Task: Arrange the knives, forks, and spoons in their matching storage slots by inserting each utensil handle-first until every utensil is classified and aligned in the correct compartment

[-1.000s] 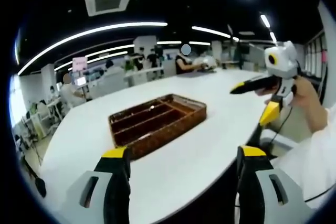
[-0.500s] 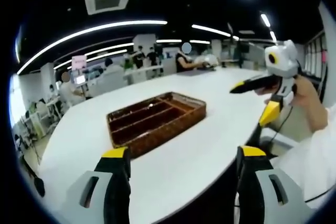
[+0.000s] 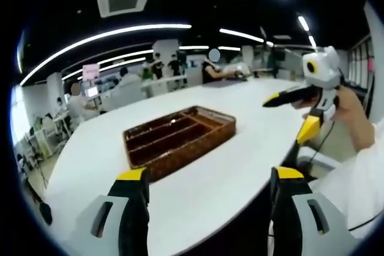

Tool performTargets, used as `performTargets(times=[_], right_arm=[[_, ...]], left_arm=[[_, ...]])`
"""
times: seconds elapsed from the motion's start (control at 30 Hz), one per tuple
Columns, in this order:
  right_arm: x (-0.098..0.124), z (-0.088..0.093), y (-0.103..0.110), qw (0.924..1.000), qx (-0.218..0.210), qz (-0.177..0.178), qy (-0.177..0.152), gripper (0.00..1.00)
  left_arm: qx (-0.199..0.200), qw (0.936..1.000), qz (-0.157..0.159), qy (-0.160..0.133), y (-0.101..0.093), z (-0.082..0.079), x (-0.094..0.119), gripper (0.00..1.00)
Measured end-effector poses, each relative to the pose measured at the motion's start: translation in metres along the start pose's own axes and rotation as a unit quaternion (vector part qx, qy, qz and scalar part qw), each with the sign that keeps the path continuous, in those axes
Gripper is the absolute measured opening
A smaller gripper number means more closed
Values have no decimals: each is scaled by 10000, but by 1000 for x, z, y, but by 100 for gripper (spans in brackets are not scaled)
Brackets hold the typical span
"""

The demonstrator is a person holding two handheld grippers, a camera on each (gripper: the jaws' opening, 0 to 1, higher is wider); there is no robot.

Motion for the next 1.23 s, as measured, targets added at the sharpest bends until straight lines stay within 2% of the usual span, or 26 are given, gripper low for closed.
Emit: performTargets(times=[1.23], right_arm=[[2, 1, 1, 10000, -15, 23, -64, 97]], left_arm=[[-7, 10000, -1, 26, -2, 0, -1, 83]])
Point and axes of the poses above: the point that each gripper's makers call its tool centre point, and the gripper's own axes: x roughly backward along the fingers, y roughly to its left, z roughly out of its underside, the point moved 8 cm from there along x, roughly backward along the fingers, and after that the axes turned 6 degrees about -z, right-handed, at the moved point
